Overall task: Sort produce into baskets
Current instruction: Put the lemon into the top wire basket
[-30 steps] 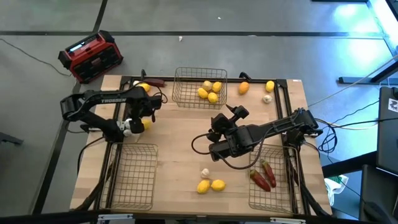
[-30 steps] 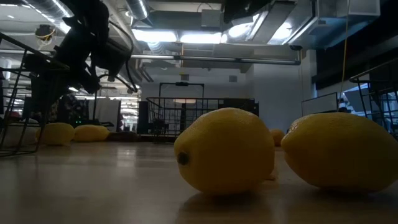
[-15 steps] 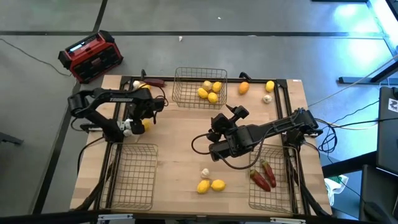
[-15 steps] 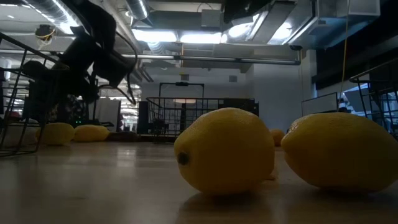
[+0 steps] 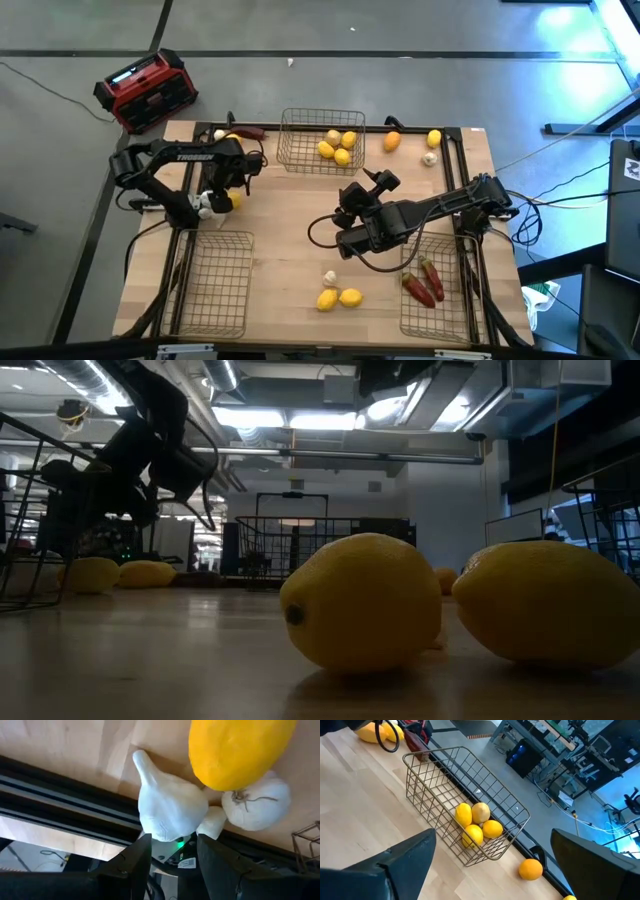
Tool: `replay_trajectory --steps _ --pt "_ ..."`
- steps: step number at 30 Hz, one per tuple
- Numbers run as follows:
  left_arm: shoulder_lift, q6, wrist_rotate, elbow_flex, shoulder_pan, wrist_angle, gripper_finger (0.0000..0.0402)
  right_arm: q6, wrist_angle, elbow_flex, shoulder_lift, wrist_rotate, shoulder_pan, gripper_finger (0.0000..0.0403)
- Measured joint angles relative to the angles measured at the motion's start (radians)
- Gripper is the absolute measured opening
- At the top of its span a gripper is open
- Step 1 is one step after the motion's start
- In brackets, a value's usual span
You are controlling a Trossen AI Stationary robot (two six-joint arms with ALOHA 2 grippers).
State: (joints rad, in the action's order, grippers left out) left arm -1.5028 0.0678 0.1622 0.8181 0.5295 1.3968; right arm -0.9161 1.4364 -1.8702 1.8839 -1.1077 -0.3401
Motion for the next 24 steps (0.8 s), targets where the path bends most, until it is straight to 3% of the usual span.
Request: replay_trajectory --steps 11,24 --pt "-0.148 -0.005 0.013 0.007 0.001 0.008 0.0155 0.001 -0.001 0.000 0.000 0.000 0.000 0.0390" --pt "-0.121 0.011 0.034 0.005 -0.001 -0.049 0.0155 0.001 -0.002 0.000 0.000 -0.009 0.000 0.0390"
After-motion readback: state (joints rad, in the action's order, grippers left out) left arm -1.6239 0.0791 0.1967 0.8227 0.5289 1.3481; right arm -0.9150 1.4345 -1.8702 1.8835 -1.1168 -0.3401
